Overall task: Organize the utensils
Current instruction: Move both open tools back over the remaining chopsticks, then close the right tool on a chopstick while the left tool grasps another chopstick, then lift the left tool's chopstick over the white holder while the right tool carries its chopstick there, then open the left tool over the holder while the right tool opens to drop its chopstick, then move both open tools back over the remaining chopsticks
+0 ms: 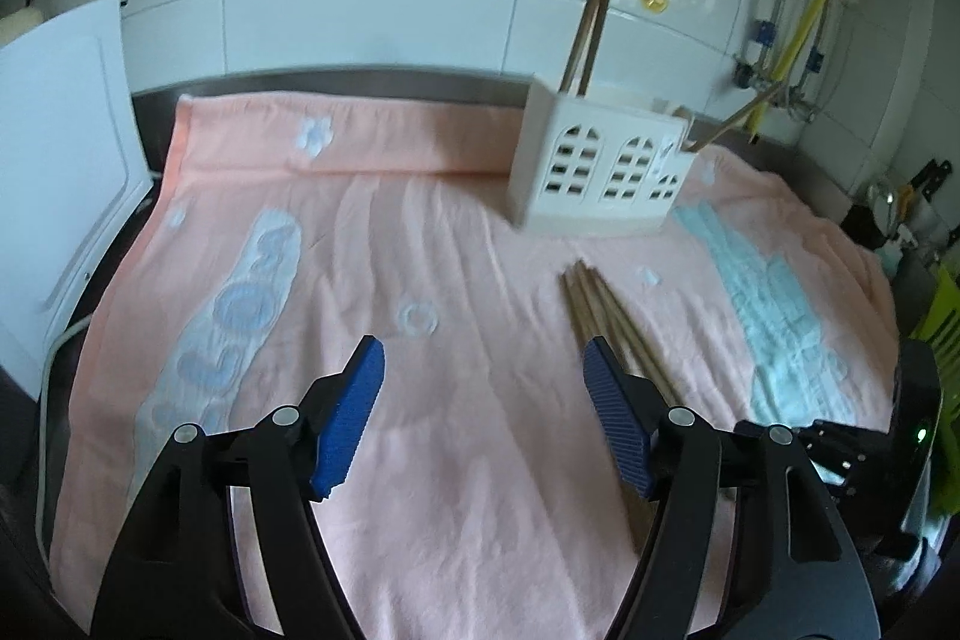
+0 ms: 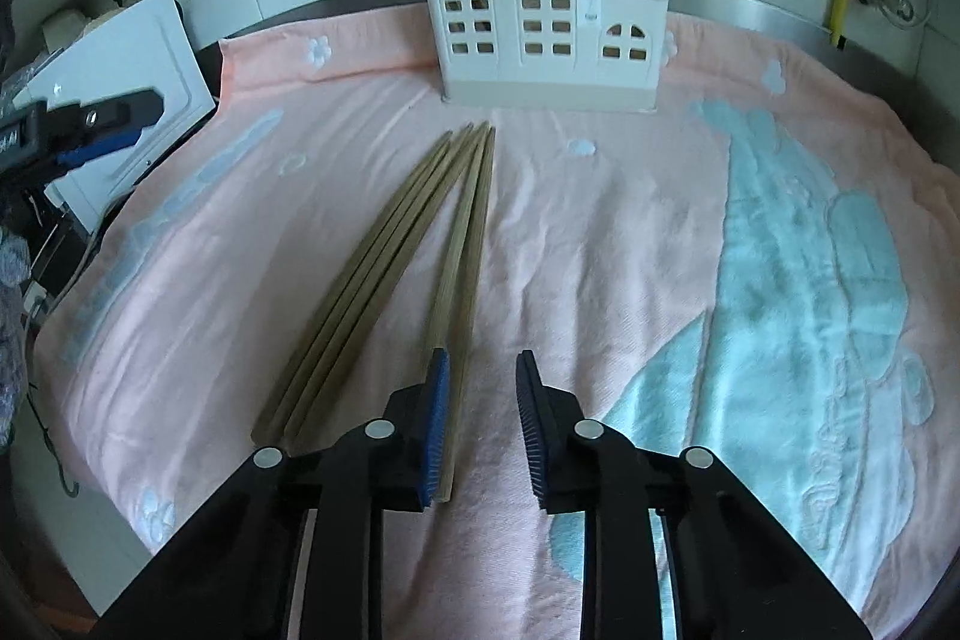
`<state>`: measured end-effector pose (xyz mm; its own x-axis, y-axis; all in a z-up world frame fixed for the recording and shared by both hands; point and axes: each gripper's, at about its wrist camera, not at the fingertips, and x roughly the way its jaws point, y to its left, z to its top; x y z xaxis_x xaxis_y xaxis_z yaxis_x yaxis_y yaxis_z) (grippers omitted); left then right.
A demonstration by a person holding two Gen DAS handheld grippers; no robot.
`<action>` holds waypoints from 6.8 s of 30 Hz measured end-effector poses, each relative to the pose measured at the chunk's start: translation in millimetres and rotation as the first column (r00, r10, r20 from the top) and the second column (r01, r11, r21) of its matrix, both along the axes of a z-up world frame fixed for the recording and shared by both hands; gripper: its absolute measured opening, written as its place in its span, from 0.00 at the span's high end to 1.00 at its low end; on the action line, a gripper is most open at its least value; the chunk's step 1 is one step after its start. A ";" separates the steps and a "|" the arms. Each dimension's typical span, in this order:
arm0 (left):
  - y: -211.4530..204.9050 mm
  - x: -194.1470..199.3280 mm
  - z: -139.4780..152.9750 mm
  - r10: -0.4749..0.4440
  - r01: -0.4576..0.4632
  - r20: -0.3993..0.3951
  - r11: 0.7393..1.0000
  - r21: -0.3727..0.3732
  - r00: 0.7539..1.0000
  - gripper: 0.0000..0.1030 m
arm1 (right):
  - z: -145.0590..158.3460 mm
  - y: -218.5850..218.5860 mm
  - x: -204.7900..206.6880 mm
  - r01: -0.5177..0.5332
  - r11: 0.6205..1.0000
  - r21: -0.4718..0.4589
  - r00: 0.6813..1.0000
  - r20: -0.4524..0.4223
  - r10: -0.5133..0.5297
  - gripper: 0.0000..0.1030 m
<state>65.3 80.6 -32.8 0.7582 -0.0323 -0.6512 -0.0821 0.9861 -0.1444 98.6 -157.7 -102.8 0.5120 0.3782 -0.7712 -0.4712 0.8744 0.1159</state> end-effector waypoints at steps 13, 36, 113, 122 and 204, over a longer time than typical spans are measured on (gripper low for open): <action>-3.2 -7.6 -40.2 0.006 -0.008 -0.096 1.000 -0.019 0.995 0.32 | -12.1 12.1 1.8 -0.015 1.000 -0.021 1.000 -0.017 0.015 0.87; -78.9 10.8 -83.9 -0.087 0.078 -0.234 0.996 -0.049 0.968 0.52 | -13.5 -14.8 2.1 0.038 0.999 -0.005 0.999 -0.008 -0.038 0.94; -49.7 24.3 32.3 -0.193 0.200 0.138 0.979 -0.042 0.972 0.95 | 150.7 -22.5 48.3 -0.068 0.985 0.157 0.974 0.223 0.032 0.94; -59.6 50.9 70.6 -0.269 0.274 0.161 0.962 -0.013 0.950 0.95 | 213.0 -33.0 84.0 -0.056 0.992 0.113 0.957 0.288 0.021 0.94; 11.6 8.4 45.2 0.009 -0.011 0.180 1.000 0.009 0.984 0.44 | 58.2 2.8 8.8 -0.065 0.997 0.036 0.989 0.132 0.060 0.77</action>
<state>73.7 92.2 12.4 0.8635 -0.0178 -0.5040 -0.0658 0.9869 -0.1475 107.3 -155.0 -44.6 0.5818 0.4418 -0.6829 -0.5381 0.8387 0.0842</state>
